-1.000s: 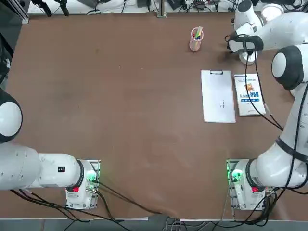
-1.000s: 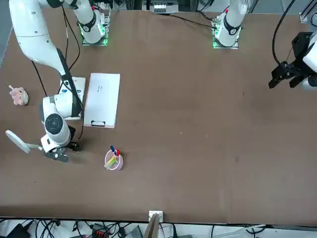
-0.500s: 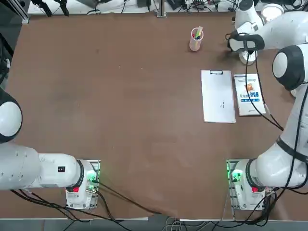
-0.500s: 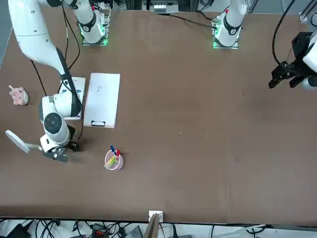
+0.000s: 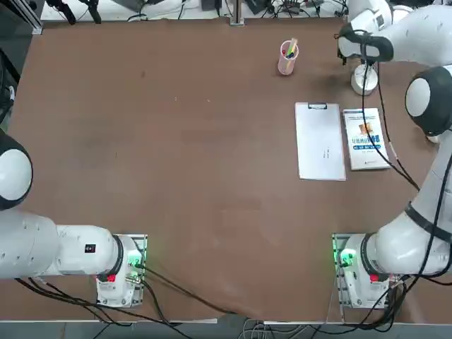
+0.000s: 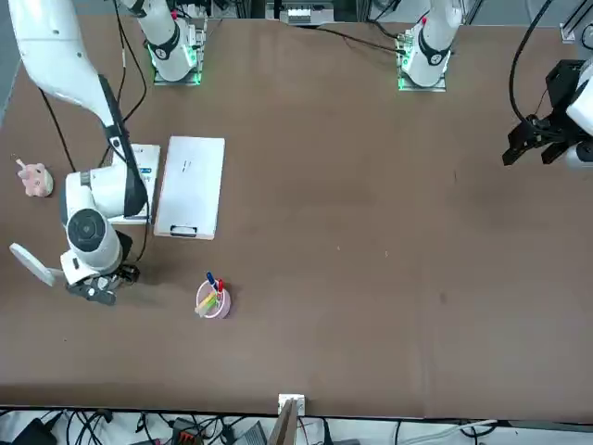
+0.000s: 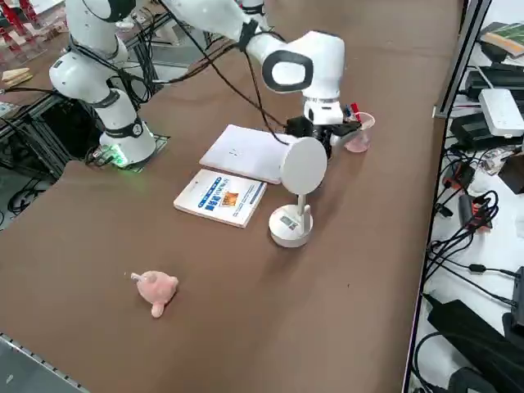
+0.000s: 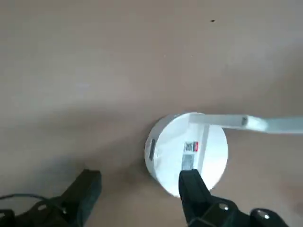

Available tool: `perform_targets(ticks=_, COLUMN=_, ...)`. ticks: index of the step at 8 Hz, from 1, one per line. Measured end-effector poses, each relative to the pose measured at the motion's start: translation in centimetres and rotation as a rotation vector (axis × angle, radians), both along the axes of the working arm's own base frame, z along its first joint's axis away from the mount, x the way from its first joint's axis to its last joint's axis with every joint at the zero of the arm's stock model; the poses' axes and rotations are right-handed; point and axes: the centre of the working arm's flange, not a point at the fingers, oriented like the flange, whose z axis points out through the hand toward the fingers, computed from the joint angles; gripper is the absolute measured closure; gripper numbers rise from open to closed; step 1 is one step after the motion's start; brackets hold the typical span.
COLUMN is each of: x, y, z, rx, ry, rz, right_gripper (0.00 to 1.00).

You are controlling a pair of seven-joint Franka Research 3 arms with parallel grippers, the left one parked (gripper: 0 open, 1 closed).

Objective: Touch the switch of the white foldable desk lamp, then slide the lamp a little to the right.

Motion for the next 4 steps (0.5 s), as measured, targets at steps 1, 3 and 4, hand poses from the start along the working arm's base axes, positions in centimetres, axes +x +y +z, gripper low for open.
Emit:
perform_targets(ticks=1, x=-0.2, y=0.4, z=0.9, rx=0.003, ry=0.008, rz=-0.01, right_gripper=0.0)
perform_targets(ticks=3, x=-0.6, y=1.1, z=2.4, rx=-0.01, ry=0.029, rz=-0.016, right_gripper=0.0)
perform_targets(ticks=4, x=-0.8, y=1.9, z=3.3, rx=-0.014, ry=0.034, rz=-0.011, right_gripper=0.0)
